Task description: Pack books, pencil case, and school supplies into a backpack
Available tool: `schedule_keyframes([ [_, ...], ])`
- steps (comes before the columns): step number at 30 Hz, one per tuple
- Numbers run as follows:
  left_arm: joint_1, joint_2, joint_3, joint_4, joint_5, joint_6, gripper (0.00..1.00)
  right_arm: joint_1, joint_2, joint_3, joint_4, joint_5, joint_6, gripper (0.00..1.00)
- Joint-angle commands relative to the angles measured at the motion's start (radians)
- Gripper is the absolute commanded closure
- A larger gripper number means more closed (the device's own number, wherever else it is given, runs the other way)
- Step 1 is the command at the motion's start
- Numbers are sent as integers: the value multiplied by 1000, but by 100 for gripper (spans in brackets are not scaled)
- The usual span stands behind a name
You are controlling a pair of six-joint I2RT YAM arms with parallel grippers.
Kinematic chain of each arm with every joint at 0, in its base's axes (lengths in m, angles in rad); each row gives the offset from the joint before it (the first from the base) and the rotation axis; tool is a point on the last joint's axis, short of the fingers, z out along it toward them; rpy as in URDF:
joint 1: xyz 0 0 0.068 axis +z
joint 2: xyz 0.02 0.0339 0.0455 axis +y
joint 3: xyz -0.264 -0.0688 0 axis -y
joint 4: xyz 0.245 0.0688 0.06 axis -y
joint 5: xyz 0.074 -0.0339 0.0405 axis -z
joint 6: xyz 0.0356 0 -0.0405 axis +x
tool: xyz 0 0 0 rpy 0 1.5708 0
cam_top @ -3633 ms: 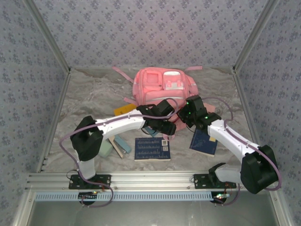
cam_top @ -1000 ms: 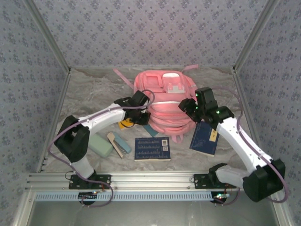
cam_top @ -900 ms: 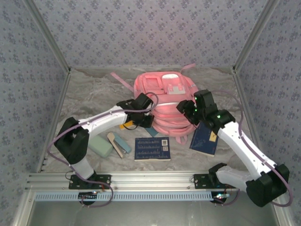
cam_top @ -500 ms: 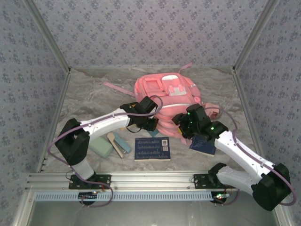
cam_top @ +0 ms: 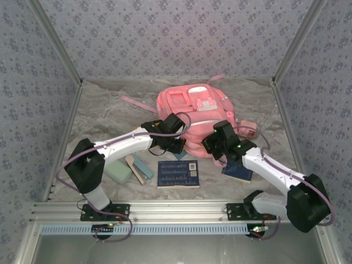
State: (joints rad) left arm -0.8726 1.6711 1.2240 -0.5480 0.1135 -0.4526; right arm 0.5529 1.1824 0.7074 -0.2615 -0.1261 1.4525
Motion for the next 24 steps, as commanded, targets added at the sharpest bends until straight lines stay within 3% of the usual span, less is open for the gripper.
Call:
schedule_keyframes([
  [1,-6,-63,12,-13,-20,32,100,-8,-9,55,21,51,-42,100],
  [5,42,-68,12,-46,-57,41,100,-17,-51,63,-51,98,-78,100],
  [12,168,-34,11,-26,-34,61,100,-49,-66,45,-60,62,-95,100],
  [24,312,116,163,-45,-39,89,100,-68,-51,82,-63,15,-170,100],
])
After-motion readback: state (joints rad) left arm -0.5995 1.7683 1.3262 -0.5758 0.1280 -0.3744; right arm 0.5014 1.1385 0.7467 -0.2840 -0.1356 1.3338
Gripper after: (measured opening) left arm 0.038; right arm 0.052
